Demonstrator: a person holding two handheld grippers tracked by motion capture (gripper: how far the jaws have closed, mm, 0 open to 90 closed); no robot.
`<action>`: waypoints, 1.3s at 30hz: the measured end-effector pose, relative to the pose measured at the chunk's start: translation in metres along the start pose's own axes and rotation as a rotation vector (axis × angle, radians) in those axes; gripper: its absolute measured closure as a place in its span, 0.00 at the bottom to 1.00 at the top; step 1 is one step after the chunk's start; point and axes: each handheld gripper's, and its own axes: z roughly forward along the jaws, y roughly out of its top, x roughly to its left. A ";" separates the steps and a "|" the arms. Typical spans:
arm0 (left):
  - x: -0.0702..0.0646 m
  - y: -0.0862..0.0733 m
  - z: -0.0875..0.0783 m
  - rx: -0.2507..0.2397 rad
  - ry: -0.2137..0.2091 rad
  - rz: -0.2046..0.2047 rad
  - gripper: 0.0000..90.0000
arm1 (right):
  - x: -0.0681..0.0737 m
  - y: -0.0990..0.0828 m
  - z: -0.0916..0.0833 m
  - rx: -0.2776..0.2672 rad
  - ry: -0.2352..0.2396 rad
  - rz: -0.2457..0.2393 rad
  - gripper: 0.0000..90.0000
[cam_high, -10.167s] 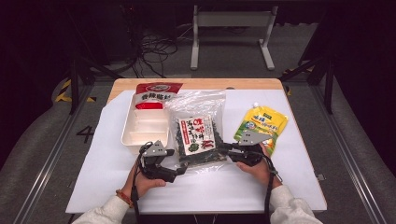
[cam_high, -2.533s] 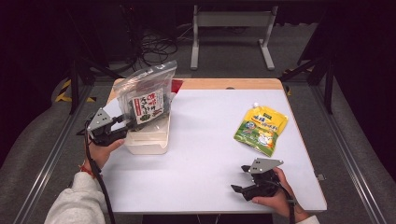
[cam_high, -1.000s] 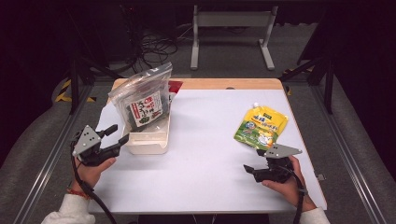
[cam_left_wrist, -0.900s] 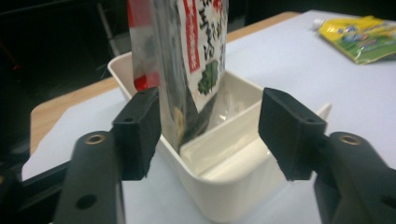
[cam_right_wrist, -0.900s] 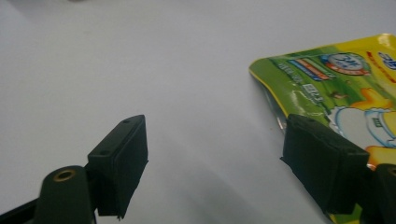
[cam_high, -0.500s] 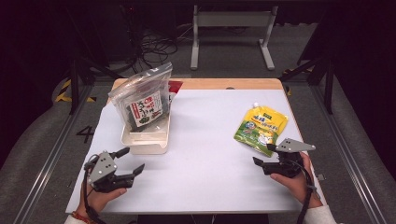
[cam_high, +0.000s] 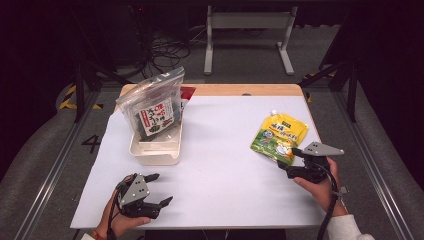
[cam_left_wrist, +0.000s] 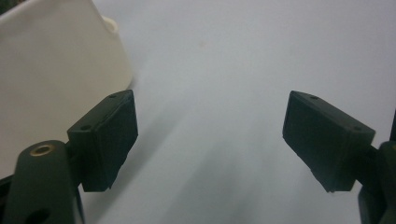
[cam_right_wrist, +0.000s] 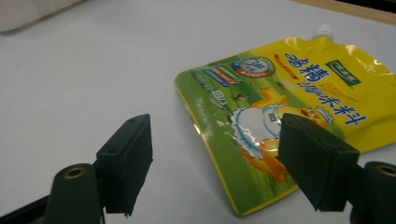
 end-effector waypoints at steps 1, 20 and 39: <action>-0.001 0.000 0.001 0.008 -0.003 0.003 0.21 | -0.003 0.001 0.003 0.002 -0.014 0.014 0.30; -0.010 0.006 0.018 0.060 -0.059 0.064 0.20 | -0.056 -0.005 0.054 0.105 -0.064 0.282 0.12; -0.018 0.012 0.030 0.109 -0.134 0.128 0.21 | -0.060 0.005 0.052 0.143 -0.133 0.332 0.28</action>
